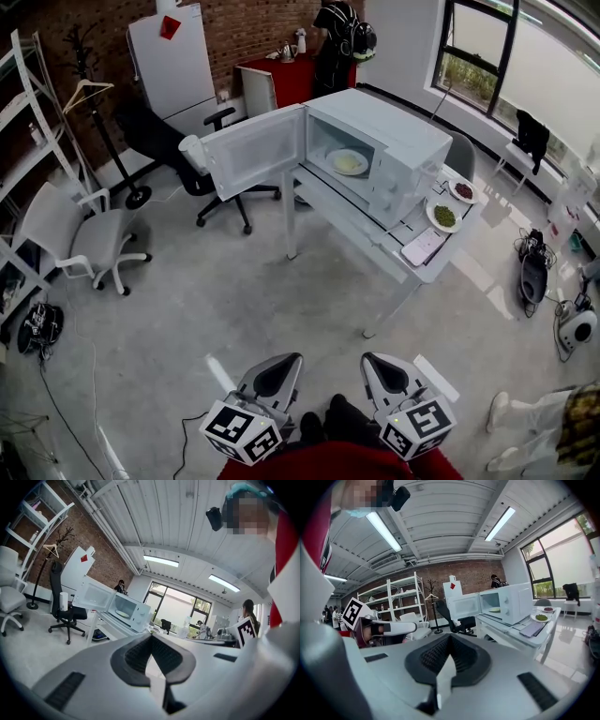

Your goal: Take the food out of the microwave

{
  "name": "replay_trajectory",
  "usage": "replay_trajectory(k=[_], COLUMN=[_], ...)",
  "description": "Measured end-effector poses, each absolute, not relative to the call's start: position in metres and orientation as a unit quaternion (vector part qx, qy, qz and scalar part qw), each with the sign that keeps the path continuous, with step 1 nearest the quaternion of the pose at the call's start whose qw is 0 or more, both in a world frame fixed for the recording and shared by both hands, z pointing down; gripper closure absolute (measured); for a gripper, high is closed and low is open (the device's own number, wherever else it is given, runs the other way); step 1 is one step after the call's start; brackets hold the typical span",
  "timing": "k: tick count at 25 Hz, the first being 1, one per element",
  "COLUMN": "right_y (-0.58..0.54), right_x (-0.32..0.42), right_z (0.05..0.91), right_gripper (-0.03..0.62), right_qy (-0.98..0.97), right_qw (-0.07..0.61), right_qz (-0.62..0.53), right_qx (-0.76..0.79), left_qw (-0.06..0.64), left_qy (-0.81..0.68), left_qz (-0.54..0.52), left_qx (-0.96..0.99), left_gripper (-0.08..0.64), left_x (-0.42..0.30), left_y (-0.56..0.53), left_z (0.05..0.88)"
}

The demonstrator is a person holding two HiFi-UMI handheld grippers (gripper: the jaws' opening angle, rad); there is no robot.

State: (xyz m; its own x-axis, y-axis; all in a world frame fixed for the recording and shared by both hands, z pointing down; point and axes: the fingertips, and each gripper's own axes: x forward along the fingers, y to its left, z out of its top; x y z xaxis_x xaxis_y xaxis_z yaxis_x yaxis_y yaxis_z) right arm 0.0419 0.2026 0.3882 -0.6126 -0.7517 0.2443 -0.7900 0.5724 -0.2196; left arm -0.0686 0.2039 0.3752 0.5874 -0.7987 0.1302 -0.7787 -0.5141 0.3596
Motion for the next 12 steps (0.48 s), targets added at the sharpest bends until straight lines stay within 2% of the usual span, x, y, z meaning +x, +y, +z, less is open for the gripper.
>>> replay_trajectory(k=[12], right_y=[0.145], right_x=[0.038], right_z=[0.395], right_gripper=[0.583], right_qy=[-0.879], right_qw=[0.076], right_qz=[0.161], right_qx=[0.443], left_qw=[0.22], left_qy=[-0.448], left_qz=[-0.028], left_qx=[0.866], left_gripper=[0.552], left_x=[-0.073], left_y=[0.145], left_z=[0.387])
